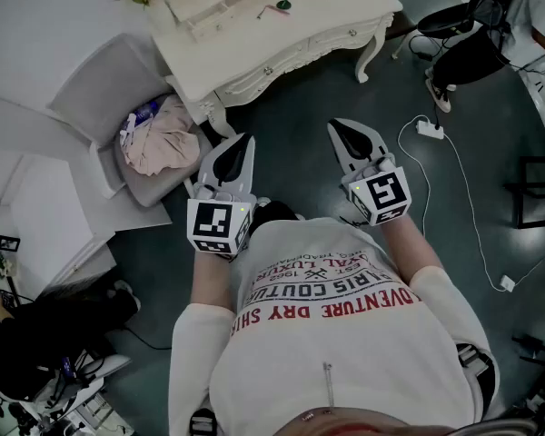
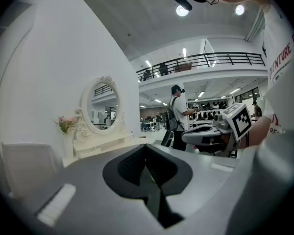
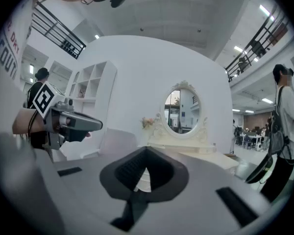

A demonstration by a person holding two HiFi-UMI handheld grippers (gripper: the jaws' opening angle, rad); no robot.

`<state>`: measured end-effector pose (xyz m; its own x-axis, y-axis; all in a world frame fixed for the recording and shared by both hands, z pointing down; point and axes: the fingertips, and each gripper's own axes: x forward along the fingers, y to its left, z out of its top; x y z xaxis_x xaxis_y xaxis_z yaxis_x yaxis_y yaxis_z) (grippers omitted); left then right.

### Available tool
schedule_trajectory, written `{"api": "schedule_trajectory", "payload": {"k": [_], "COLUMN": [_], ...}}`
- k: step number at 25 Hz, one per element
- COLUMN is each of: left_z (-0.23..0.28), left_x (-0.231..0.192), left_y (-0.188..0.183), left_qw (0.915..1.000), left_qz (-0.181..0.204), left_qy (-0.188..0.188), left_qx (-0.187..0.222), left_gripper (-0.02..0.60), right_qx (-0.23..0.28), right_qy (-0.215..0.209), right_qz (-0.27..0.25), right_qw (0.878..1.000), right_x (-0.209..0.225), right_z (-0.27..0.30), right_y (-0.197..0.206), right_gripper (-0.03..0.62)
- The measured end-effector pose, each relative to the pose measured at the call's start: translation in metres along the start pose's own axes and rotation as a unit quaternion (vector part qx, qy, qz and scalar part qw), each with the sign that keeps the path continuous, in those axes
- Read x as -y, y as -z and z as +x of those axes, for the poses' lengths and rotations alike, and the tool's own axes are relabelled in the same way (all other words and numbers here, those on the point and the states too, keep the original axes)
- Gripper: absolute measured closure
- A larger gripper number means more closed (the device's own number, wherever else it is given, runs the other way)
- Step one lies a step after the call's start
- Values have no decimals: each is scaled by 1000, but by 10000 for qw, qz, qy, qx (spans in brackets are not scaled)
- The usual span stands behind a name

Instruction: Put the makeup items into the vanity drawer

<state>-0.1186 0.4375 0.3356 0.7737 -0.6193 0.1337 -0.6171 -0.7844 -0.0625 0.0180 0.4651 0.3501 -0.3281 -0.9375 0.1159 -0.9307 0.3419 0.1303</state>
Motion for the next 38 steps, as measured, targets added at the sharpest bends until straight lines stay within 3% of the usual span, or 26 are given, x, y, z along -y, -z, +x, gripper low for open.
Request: {"api": "schedule_trajectory", "payload": {"k": [17, 19, 20, 21, 30, 38], "left_z": [13, 17, 19, 21, 50, 103], "left_x": [-6, -8, -10, -13, -36, -95], "left_y": [0, 2, 3, 4, 9, 28], "left_qw": [9999, 9999, 9999, 9999, 9992, 9979], "left_qz": [-99, -107, -122, -144, -283, -473], "left_qy": [11, 12, 3, -12, -31, -154], "left_qx": [-11, -41, -58, -78, -266, -419], "left_gripper": [571, 571, 571, 571, 571, 571], "right_qx": [127, 188, 185, 156, -133, -432], "right_qy": [8, 10, 4, 4, 3, -188], "right_qz": [240, 212, 230, 255, 404, 456], "right_qw": [9996, 9996, 9996, 9996, 9991, 9978], "right_x": [9, 12, 14, 16, 47, 78], "right_z": [8, 11, 14, 17, 47, 123], "right_y": [2, 1, 2, 3, 17, 33], "right_gripper": [583, 536, 442, 403, 399, 399]}}
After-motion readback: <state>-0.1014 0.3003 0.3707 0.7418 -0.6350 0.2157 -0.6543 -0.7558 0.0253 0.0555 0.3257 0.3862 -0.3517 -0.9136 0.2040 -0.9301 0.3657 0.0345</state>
